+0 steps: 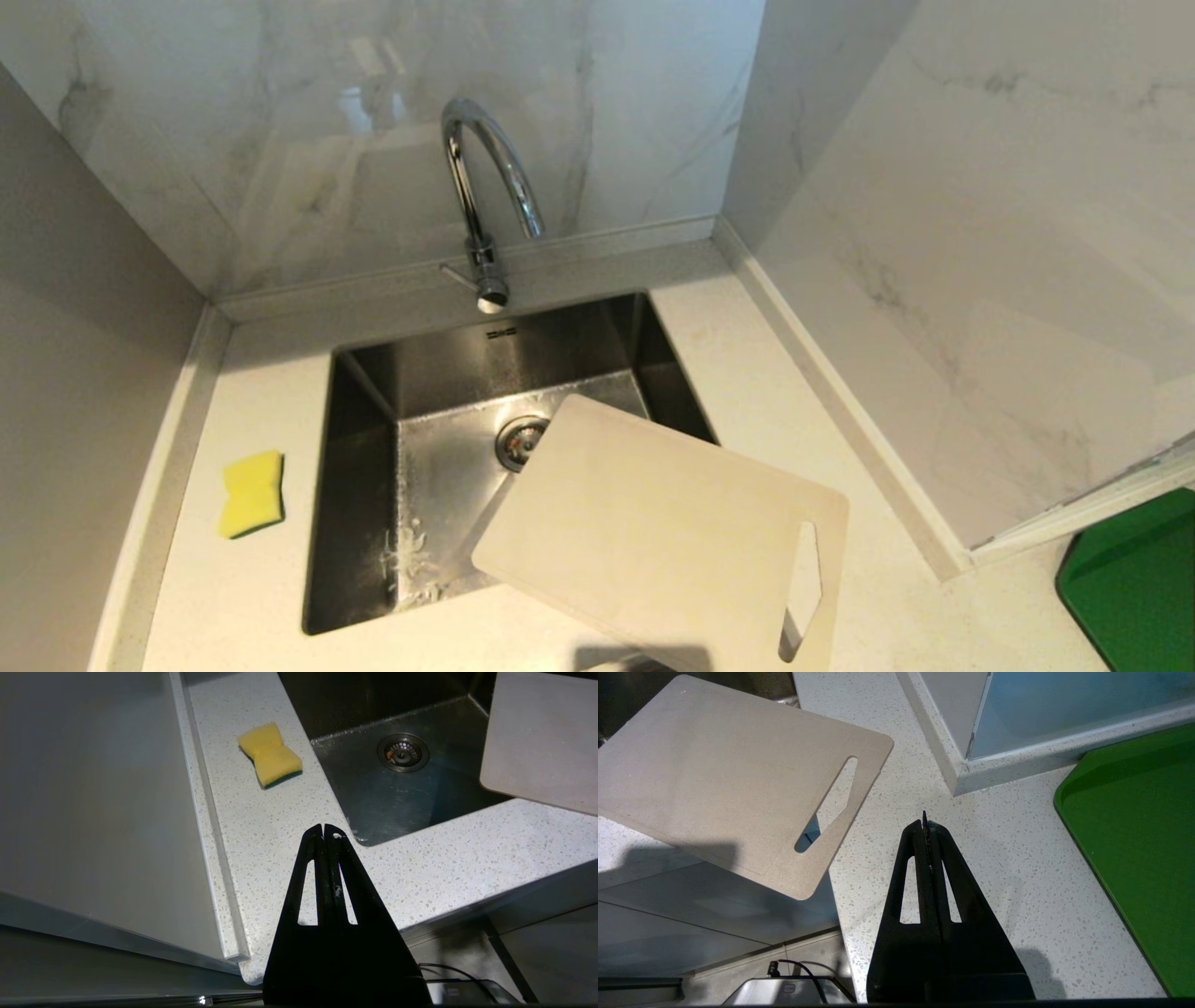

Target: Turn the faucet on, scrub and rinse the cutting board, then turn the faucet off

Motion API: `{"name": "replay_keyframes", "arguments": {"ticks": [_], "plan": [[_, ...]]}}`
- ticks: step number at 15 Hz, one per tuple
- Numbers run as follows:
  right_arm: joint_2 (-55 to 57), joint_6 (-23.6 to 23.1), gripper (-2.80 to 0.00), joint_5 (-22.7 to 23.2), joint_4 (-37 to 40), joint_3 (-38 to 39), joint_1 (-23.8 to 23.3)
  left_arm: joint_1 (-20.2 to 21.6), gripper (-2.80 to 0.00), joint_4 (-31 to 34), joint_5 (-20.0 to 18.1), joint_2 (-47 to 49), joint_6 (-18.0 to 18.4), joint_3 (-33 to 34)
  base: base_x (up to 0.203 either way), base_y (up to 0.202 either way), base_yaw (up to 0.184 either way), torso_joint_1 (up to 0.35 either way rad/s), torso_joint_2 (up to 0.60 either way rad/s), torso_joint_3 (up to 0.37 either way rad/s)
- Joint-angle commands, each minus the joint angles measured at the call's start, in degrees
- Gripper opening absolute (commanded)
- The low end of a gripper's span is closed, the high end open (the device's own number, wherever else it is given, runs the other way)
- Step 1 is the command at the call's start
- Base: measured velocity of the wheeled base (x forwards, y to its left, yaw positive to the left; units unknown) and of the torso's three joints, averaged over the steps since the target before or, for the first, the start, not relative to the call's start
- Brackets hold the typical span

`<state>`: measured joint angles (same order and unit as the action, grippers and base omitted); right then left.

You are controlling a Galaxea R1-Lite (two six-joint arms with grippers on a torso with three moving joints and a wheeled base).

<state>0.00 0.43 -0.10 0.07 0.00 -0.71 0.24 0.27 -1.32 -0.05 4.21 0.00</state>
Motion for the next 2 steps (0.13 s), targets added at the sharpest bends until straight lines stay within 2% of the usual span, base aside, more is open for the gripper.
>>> {"name": "replay_keyframes", "arguments": {"ticks": [1,2], "plan": [[0.0,0.0,-2.80,0.0,0.0,0.0,-0.1,0.0,-2.80,0.0,0.0,0.1,0.0,0.1,0.000,0.000,0.000,0.000,0.00,0.000],[0.0,0.0,-2.80,0.0,0.0,0.0,0.0,0.0,-2.80,0.0,0.0,0.1,0.0,0.1,0.000,0.000,0.000,0.000,0.00,0.000]]}}
